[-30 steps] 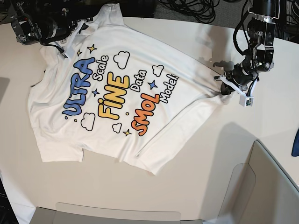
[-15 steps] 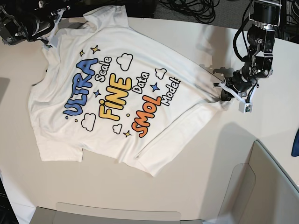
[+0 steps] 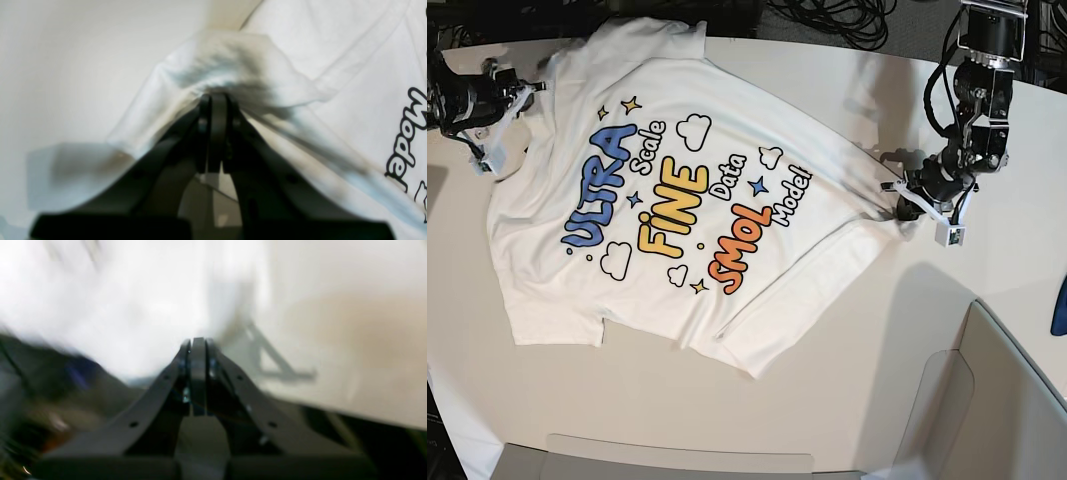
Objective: Layout the t-shirt on the table in an organized manner, then fold the t-shirt properly
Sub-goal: 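Regrasp the shoulder with the right gripper and smooth it flat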
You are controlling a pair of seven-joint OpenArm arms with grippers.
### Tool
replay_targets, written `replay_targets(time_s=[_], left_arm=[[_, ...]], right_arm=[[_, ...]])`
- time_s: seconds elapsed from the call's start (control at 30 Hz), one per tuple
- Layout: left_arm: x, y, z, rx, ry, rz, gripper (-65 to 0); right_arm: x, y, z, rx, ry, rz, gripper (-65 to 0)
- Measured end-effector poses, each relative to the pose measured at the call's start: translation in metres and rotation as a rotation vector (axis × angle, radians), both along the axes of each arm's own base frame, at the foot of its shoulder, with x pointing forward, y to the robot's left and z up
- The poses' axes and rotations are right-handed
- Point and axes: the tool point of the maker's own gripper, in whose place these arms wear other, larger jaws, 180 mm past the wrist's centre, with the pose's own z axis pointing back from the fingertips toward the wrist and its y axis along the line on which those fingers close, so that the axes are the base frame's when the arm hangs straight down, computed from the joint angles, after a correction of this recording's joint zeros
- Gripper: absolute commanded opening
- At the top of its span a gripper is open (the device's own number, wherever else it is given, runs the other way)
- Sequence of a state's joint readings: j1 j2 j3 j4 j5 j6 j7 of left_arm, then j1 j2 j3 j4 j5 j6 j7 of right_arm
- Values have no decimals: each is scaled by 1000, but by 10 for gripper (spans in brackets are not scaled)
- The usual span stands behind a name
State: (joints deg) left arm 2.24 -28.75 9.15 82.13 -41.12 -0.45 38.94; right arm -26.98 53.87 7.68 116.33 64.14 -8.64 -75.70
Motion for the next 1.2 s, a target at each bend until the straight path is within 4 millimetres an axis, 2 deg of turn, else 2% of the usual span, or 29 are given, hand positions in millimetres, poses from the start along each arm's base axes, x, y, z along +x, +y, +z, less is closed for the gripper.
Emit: replay_targets(time_s=[0.07,0.1,0.2,0.27,0.37,0.47,0.6,0.73,0.87,1.2], left_arm=[[0,2,1,3,-7,3,-650],[0,1,1,2,-5,3,-650],[-3,10,3,-6,-5,24,-650],[-8,17,2,-10,-4,43,-650],[-18,23,2,-2,-1,59,-650],[-30,23,2,7,5,55,-650],[-47,24,1,15,19,56,-650],[-54,20,3,19,21,42,-650],[-55,18,4,24,26,34,-650],[-66,10,-1,-2,33,22,-650]], right_arm=[[3,18,-7,72,-20,-43,-650],[14,25,-6,94,-68,-62,-650],[40,29,-9,91,-191,-137,-650],[38,34,-29,77,-169,-184,-650],[27,51,-64,62,-106,-223,-650],[40,60,-76,25,-154,-237,-650],[60,61,-81,-116,-274,-189,-650],[84,52,-80,-222,-334,-157,-650],[105,23,-77,-294,-346,-153,-650],[125,-49,-66,-455,-269,-185,-650]])
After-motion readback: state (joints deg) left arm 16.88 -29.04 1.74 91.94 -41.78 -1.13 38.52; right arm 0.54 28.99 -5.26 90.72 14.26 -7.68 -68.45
